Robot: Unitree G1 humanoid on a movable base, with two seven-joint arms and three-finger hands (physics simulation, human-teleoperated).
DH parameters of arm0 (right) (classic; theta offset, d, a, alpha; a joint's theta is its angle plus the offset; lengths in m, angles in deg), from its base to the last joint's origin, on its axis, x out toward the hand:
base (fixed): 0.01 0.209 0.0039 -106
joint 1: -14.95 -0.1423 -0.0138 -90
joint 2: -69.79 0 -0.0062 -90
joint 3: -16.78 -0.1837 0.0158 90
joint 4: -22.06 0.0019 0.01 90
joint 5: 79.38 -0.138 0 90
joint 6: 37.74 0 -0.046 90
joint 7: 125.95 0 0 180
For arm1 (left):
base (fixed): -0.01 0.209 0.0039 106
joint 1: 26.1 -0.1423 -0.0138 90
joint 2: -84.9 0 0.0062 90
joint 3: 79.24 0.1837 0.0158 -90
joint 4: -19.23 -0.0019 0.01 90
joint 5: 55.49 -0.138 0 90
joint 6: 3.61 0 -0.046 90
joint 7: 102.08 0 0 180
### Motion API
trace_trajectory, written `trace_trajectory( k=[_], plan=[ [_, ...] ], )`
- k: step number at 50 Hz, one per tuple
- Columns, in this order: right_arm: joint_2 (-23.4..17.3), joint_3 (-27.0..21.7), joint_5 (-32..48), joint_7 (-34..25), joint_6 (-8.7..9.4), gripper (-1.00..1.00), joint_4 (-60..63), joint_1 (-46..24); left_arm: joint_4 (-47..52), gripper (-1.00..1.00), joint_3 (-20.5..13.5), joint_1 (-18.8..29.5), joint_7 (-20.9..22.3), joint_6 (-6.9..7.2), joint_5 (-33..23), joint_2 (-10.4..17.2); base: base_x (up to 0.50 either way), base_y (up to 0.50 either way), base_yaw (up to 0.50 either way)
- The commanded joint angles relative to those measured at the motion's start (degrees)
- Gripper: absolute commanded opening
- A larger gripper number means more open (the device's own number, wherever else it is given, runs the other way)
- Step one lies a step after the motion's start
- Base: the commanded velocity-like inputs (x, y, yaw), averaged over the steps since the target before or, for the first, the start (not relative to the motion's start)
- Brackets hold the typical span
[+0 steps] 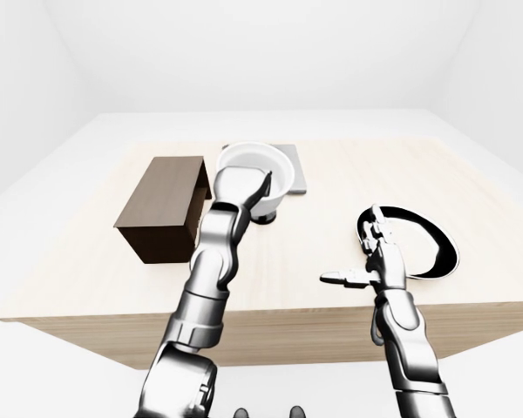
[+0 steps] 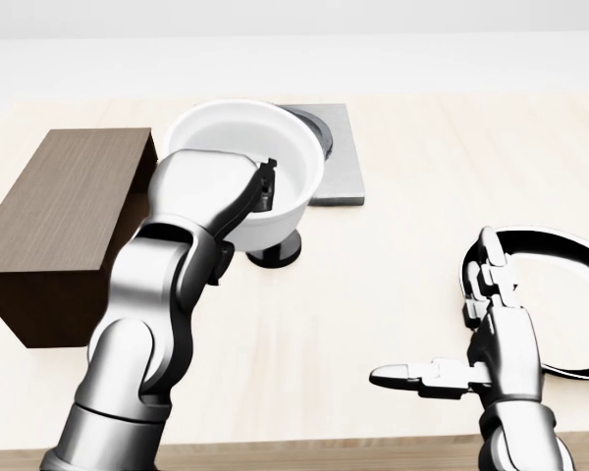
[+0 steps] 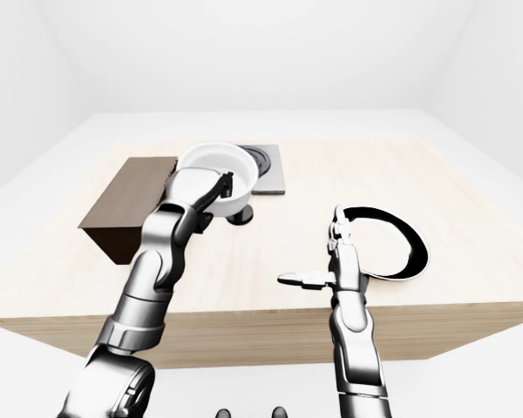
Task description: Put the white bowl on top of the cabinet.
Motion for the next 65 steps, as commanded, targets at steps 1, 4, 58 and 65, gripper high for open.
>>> trace_trajectory(
  k=[1,4,58,65],
  plan=[
    [0.14,0.31,0.31,0.13,-0.33,1.00,-0.22,0.15,6.00,-1.00,-2.23,2.14,4.13,0.00,-5.34,2.62,0.00,0.00,0.00],
    [0.13,0.33,0.36,0.09,-0.59,1.00,-0.45,0.16,9.17,-1.00,-2.62,2.47,7.61,0.00,-8.51,3.08,0.00,0.00,0.00],
    [0.73,1.80,2.01,1.11,-2.63,1.00,-2.64,0.39,15.52,-1.00,-14.95,2.11,3.95,0.00,16.18,21.77,0.00,0.00,0.00],
    [0.71,1.85,2.09,1.16,-2.64,1.00,-2.72,0.35,13.81,-1.00,-14.52,1.55,-0.10,0.00,20.24,22.59,0.00,0.00,0.00]
  ],
)
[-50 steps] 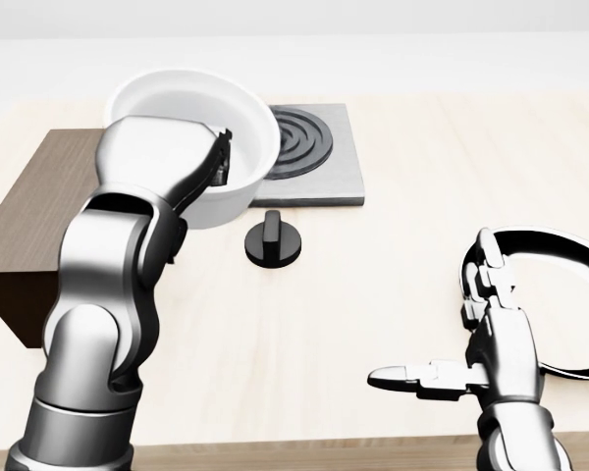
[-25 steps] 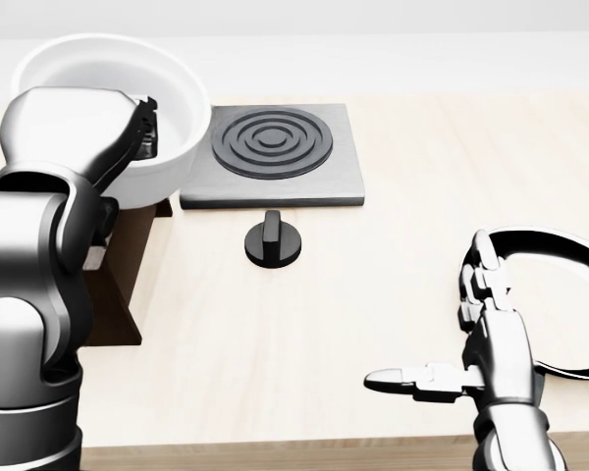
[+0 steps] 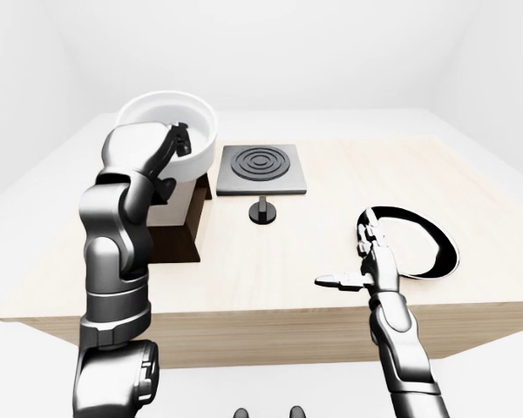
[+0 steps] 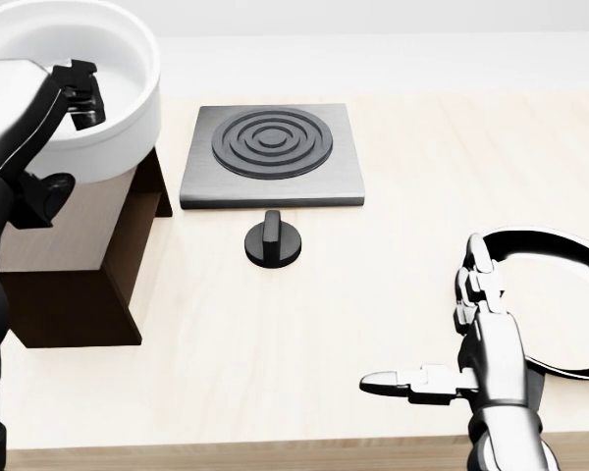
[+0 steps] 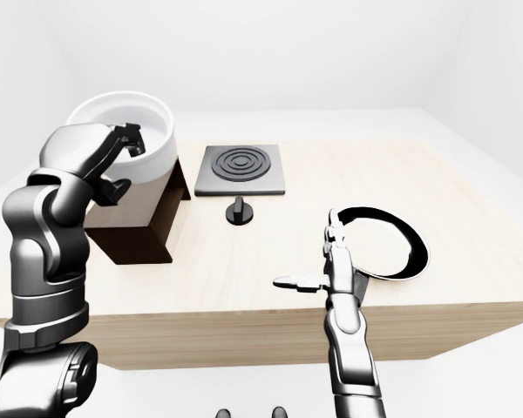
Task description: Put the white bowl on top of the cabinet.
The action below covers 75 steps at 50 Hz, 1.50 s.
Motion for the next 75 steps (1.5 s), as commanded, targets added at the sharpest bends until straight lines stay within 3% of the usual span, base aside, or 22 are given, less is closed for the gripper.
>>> trace_trajectory(
  k=[1,10,17,23,43,56,75],
  plan=[
    [0.02,0.16,0.21,0.12,-0.22,1.00,-0.27,-0.02,-1.05,-1.00,-0.58,-0.45,-8.39,0.00,7.81,2.78,0.00,0.00,0.00],
    [0.06,0.25,0.37,0.25,-0.40,1.00,-0.65,-0.20,-4.29,-1.00,-0.40,-0.55,-12.84,0.00,11.19,2.73,0.00,0.00,0.00],
    [0.09,0.42,0.49,0.31,-0.35,1.00,-0.63,-0.20,-12.83,-1.00,-0.82,1.64,-21.46,0.00,17.78,3.00,0.00,0.00,0.00],
    [0.07,0.40,0.48,0.33,-0.41,1.00,-0.87,-0.36,-16.29,-1.00,-0.27,1.46,-26.40,0.00,20.49,3.33,0.00,0.00,0.00],
    [0.25,0.76,0.86,0.42,-0.43,1.00,-0.56,0.01,-19.25,-1.00,-0.34,1.33,-31.30,0.00,20.14,5.95,0.00,0.00,0.00],
    [0.39,1.14,1.35,0.66,-0.94,1.00,-1.37,-0.14,-26.93,-1.00,-1.54,2.08,-39.32,0.00,22.04,7.14,0.00,0.00,0.00],
    [0.36,1.22,1.47,0.79,-1.24,1.00,-2.09,-0.50,-33.67,-1.00,0.20,3.68,-44.11,0.00,24.03,6.07,0.00,0.00,0.00]
  ],
)
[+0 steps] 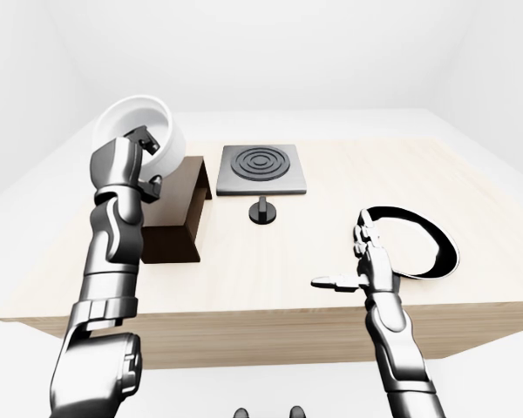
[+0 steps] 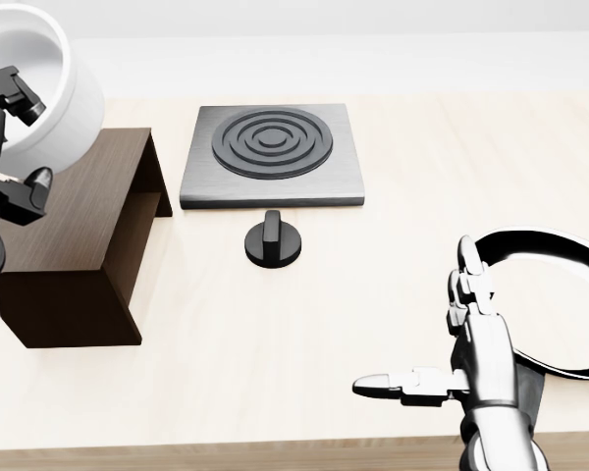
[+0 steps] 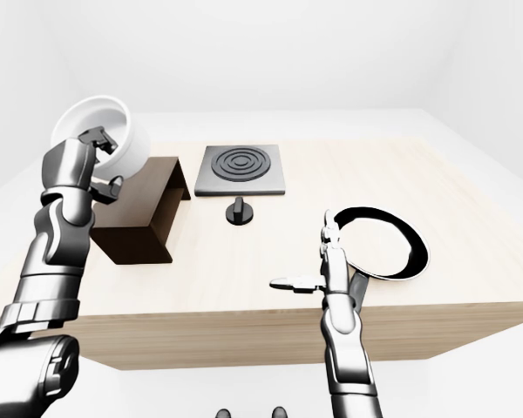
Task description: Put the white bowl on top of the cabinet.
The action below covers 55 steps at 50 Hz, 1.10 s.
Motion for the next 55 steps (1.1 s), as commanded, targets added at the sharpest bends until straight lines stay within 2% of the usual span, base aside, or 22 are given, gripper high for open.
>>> trace_trajectory(
  k=[1,5,17,38,55],
  plan=[
    [0.01,0.12,0.16,0.12,-0.26,1.00,-0.45,-0.15,-3.70,-1.00,0.40,1.46,-6.52,0.00,0.72,-0.47,0.00,0.00,0.00],
    [0.01,0.15,0.20,0.11,-0.36,1.00,-0.47,-0.06,-7.17,-1.00,0.50,2.45,-8.57,0.00,2.19,-0.61,0.00,0.00,0.00],
    [0.10,0.32,0.40,0.23,-0.63,1.00,-0.77,-0.07,-9.46,-1.00,0.92,2.71,-10.44,0.00,3.22,-0.41,0.00,0.00,0.00],
    [0.14,0.50,0.64,0.44,-1.02,1.00,-1.51,-0.30,-10.42,-1.00,1.24,2.61,-11.06,0.00,3.34,-0.37,0.00,0.00,0.00],
    [0.17,0.67,0.88,0.55,-1.13,1.00,-1.80,-0.40,-14.63,-1.00,1.56,3.67,-13.66,0.00,5.02,-0.75,0.00,0.00,0.00]
  ],
)
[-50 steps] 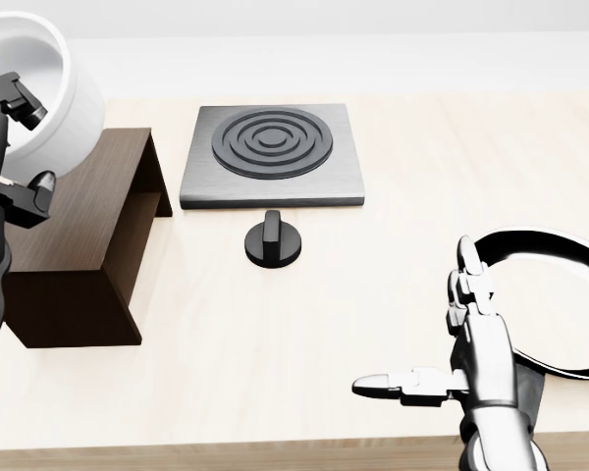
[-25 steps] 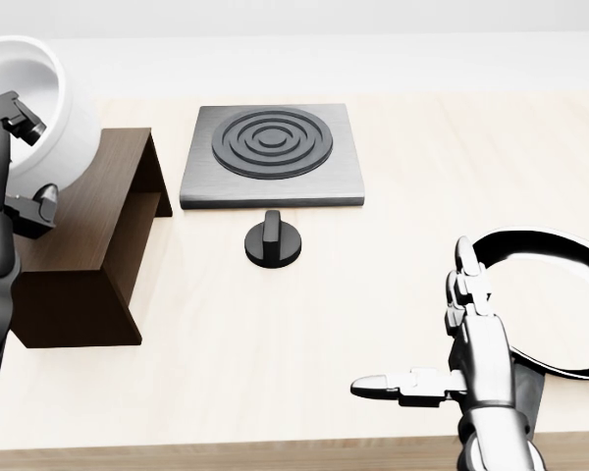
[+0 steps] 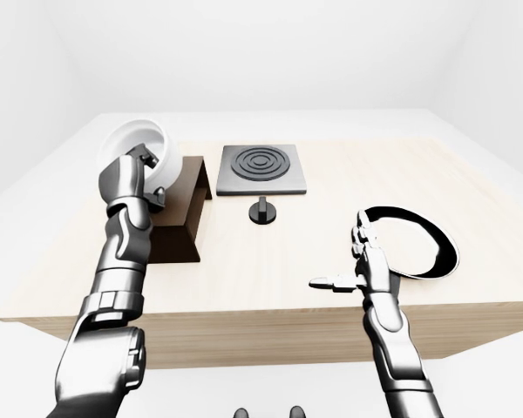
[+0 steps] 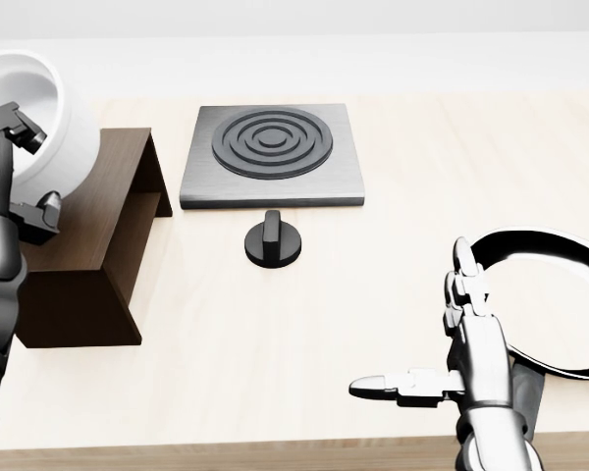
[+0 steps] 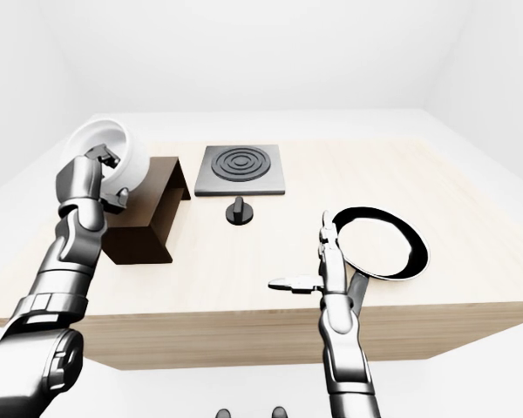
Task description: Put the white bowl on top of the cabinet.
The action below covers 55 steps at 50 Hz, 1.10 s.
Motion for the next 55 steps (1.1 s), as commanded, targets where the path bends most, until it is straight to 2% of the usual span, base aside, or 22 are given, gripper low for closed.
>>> trace_trajectory(
  k=[1,16,52,53,54,55],
  plan=[
    [0.00,0.10,0.17,0.08,-0.22,1.00,-0.45,-0.17,-0.80,-1.00,0.27,1.38,-3.82,0.00,0.19,0.03,0.00,0.00,0.00],
    [-0.03,0.14,0.25,0.18,-0.67,1.00,-1.30,-0.51,-4.45,-1.00,0.36,2.16,-5.88,0.00,1.70,-0.07,0.00,0.00,0.00],
    [0.13,0.50,0.60,0.24,-0.43,1.00,-1.00,-0.25,-10.88,-1.00,1.32,4.19,-8.90,0.00,4.12,-0.29,0.00,0.00,0.00],
    [0.13,0.50,0.60,0.23,-0.43,1.00,-1.05,-0.28,-10.98,-0.92,1.32,4.27,-9.05,0.00,4.15,-0.29,0.00,0.00,0.00],
    [0.12,0.49,0.60,0.23,-0.44,1.00,-1.09,-0.30,-11.00,-0.73,1.38,4.26,-9.05,0.00,4.15,-0.29,0.00,0.00,0.00],
    [0.13,0.50,0.63,0.25,-0.49,1.00,-1.10,-0.28,-11.05,1.00,1.45,4.27,-8.85,0.00,4.24,-0.31,0.00,0.00,0.00]
  ],
)
